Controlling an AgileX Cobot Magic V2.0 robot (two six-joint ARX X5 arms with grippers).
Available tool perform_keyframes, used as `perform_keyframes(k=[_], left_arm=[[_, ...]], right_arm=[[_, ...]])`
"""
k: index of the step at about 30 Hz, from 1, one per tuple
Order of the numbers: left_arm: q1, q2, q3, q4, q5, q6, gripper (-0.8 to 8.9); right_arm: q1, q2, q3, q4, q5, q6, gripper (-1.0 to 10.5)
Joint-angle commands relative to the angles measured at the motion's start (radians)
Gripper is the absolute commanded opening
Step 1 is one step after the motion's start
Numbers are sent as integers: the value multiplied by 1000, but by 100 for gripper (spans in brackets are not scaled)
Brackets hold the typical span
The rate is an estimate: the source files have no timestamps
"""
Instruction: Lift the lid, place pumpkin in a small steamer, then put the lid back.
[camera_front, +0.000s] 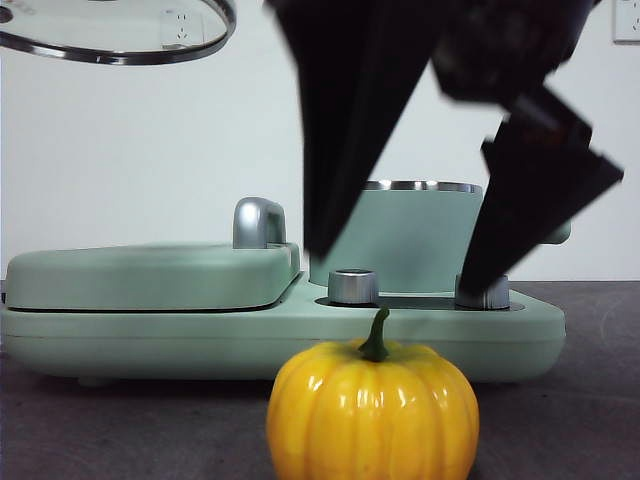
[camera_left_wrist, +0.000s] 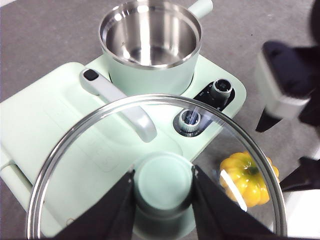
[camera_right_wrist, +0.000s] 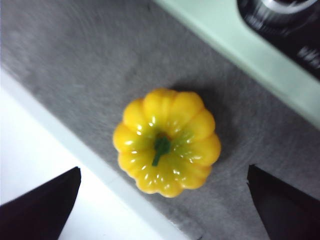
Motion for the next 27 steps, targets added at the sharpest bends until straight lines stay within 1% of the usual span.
perform_keyframes(k=[1, 7, 15, 17, 21, 22, 23, 27], left_arm=[[-7, -6, 9, 47, 8, -11, 6], [-7, -8, 9, 55, 8, -20, 6], [-7, -8, 9, 55, 8, -20, 6], [-7, -8, 9, 55, 8, -19, 6], [-7, -8, 9, 66, 8, -19, 6], [-7, -8, 9, 75, 8, -19, 6], [-7, -8, 9, 87, 8, -19, 6], [-7, 7, 9, 143, 8, -19, 6]], right_arm=[[20, 59, 16, 28, 4, 13, 664], [36, 156, 16, 95, 4, 17, 664], [38, 246, 16, 113, 11, 28, 660], [38, 253, 16, 116, 11, 27, 617], [38, 250, 16, 115, 8, 27, 327], [38, 249, 17, 115, 3, 29, 287], [37, 246, 21, 110, 0, 29, 273], [28, 224, 65, 51, 1, 27, 274]])
